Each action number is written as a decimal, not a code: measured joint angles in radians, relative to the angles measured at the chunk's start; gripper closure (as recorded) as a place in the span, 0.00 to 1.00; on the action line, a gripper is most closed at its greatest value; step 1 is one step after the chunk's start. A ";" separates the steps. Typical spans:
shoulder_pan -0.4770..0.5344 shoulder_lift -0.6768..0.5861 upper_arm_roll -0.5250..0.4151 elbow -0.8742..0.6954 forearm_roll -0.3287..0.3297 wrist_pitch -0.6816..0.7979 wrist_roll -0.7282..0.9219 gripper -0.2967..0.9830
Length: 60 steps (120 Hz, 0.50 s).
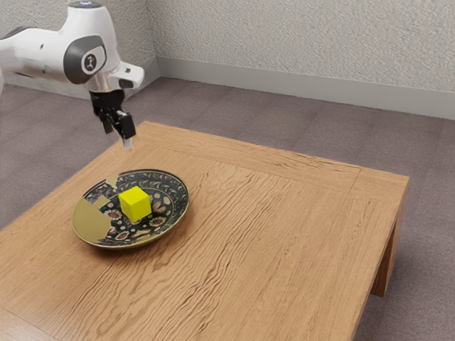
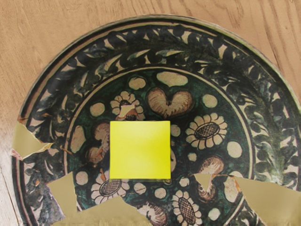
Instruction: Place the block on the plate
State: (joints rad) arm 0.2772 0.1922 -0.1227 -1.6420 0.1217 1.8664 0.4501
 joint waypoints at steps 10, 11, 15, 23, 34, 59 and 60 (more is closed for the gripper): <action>0.000 -0.036 0.005 0.003 -0.003 -0.032 -0.008 0.23; -0.001 -0.040 0.006 0.004 -0.003 -0.036 -0.009 0.23; -0.017 -0.056 0.023 0.008 -0.004 -0.053 -0.015 0.23; -0.075 -0.083 0.081 0.031 -0.002 -0.093 -0.029 0.23; -0.160 -0.105 0.152 0.062 -0.002 -0.146 -0.054 0.23; -0.244 -0.112 0.219 0.151 -0.021 -0.264 -0.126 0.23; -0.244 -0.112 0.219 0.153 -0.022 -0.267 -0.128 0.23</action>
State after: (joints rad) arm 0.0334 0.0805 0.0967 -1.4890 0.0998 1.5994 0.3217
